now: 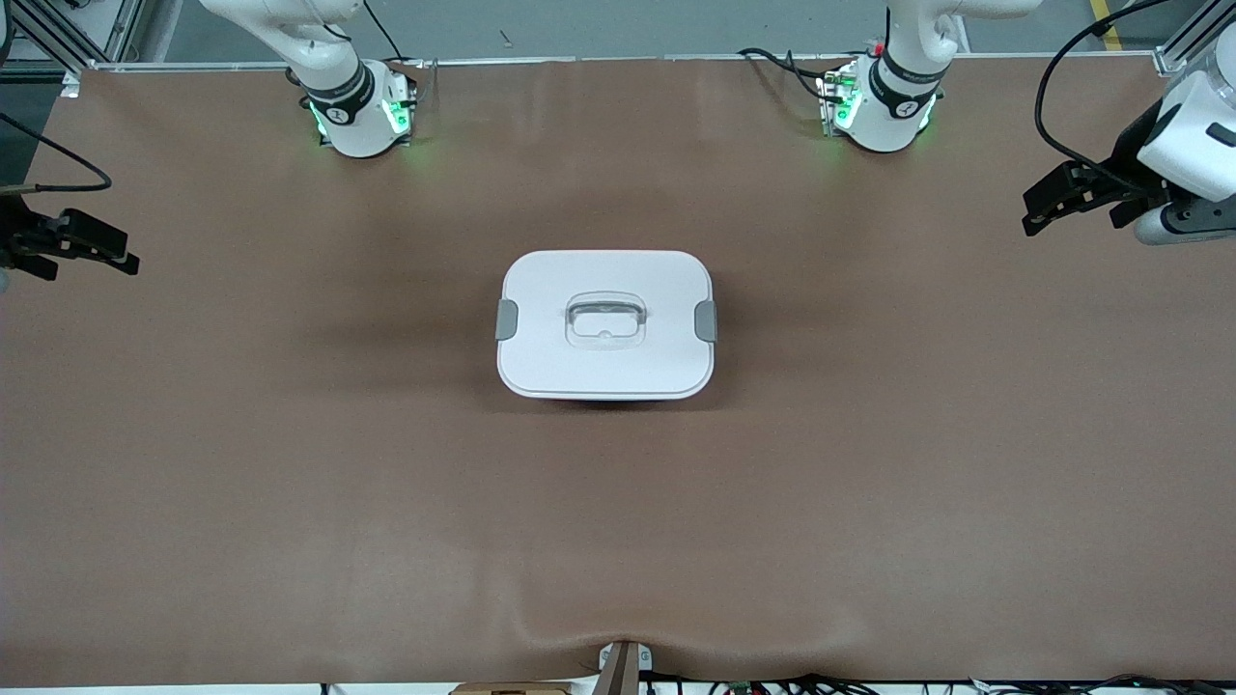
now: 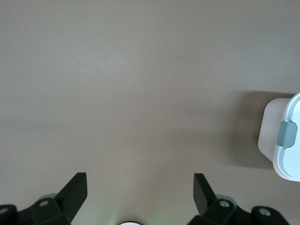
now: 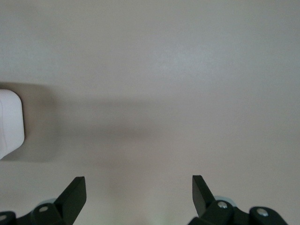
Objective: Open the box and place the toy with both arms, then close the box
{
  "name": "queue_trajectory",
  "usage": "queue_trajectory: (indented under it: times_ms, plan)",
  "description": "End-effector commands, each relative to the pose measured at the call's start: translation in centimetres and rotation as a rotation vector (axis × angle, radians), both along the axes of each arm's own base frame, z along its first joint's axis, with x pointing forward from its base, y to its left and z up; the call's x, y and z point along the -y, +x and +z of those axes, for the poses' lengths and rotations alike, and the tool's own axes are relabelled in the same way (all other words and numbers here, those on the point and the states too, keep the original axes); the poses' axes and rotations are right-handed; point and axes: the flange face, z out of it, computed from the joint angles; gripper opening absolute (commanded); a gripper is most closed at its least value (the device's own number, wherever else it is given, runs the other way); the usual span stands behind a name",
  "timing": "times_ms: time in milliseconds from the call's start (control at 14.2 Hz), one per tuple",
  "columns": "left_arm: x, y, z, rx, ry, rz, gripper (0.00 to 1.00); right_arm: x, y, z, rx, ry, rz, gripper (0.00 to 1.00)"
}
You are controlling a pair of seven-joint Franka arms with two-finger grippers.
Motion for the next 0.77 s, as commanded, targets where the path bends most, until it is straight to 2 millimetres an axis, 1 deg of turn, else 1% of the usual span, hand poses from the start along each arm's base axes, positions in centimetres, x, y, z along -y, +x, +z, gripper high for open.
queue_trajectory:
  times_ms: [0,70,211,352,704]
  plan:
    - [-0.03,0.59,0.43,0.0,-0.004,-0.008,1.0,-0.01,-0.54,0.83,0.001,0.005,-0.009,1.0]
    - [-0.18,0.67,0.78,0.008,-0.004,-0.005,1.0,0.01,-0.51,0.93,0.005,0.003,-0.009,1.0]
    - [-0.1,0.72,0.54,-0.003,-0.001,-0.004,1.0,0.3,-0.44,0.82,0.008,0.0,-0.014,1.0]
    - [0.09,0.43,0.41,-0.025,0.003,-0.003,1.0,0.22,-0.44,0.88,0.008,0.0,-0.013,1.0]
    - [0.02,0.47,0.39,-0.027,0.003,-0.004,1.0,0.35,-0.56,1.22,0.014,-0.013,-0.011,1.0]
